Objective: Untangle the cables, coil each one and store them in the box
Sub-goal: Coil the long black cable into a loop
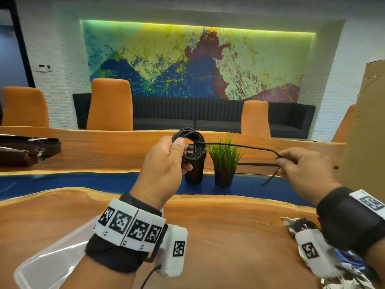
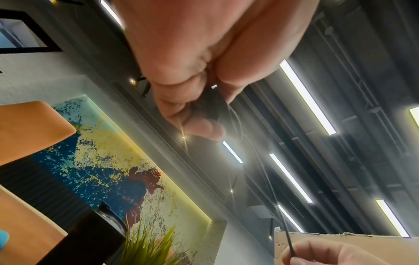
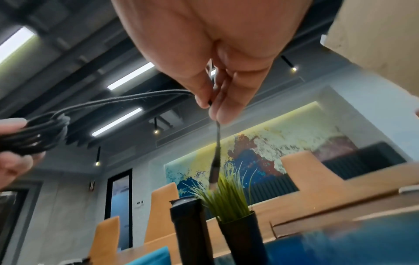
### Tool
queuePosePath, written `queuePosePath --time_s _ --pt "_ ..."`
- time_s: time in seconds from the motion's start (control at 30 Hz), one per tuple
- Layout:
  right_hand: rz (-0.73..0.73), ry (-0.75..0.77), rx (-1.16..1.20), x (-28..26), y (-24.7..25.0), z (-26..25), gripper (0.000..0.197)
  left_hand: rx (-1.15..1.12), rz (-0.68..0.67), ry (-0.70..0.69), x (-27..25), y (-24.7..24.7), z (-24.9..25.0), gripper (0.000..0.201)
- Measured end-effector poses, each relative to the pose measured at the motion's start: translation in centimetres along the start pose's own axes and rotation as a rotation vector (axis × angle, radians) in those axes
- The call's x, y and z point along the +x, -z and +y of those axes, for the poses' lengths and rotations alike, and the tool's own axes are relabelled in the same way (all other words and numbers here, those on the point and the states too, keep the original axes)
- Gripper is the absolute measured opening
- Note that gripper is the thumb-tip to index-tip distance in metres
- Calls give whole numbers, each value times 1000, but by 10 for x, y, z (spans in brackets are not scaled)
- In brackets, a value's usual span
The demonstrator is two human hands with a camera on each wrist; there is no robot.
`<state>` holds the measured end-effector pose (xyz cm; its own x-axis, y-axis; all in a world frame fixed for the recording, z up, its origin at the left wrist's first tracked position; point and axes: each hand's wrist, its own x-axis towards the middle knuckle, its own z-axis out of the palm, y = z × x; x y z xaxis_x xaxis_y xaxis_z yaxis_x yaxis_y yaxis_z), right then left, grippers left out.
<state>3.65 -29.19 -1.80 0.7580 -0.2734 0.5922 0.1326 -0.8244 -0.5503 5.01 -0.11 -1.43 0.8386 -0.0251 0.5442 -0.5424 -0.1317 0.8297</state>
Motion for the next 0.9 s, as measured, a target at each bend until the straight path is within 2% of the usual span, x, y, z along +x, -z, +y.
queuePosePath --time_s 0.1,0.17,0.27,0.37,0.57,0.67,0.77,0.9 --pt "18 -250 418 -3 -7 -8 15 -54 -32 15 -1 -1 1 32" --pt "3 -370 713 -8 -11 -18 14 -198 -81 67 -3 -5 3 31" --pt "-68 -448 1045 -16 -14 -32 14 -387 -181 103 -6 -10 9 31" --pt "-126 -448 1239 -20 -17 -42 16 -457 -267 85 -10 -13 14 31" --pt "-237 -395 1461 -23 -21 -60 16 -558 -342 53 -12 -15 18 33" --pt "-340 -373 1505 -26 -22 -70 13 -554 -375 24 -12 -15 17 30" --pt "-551 -359 1461 -34 -24 -78 24 -456 -386 -39 -14 -19 13 25" --pt "-817 -316 1392 -39 -24 -78 44 -207 -320 -203 -16 -21 15 25"
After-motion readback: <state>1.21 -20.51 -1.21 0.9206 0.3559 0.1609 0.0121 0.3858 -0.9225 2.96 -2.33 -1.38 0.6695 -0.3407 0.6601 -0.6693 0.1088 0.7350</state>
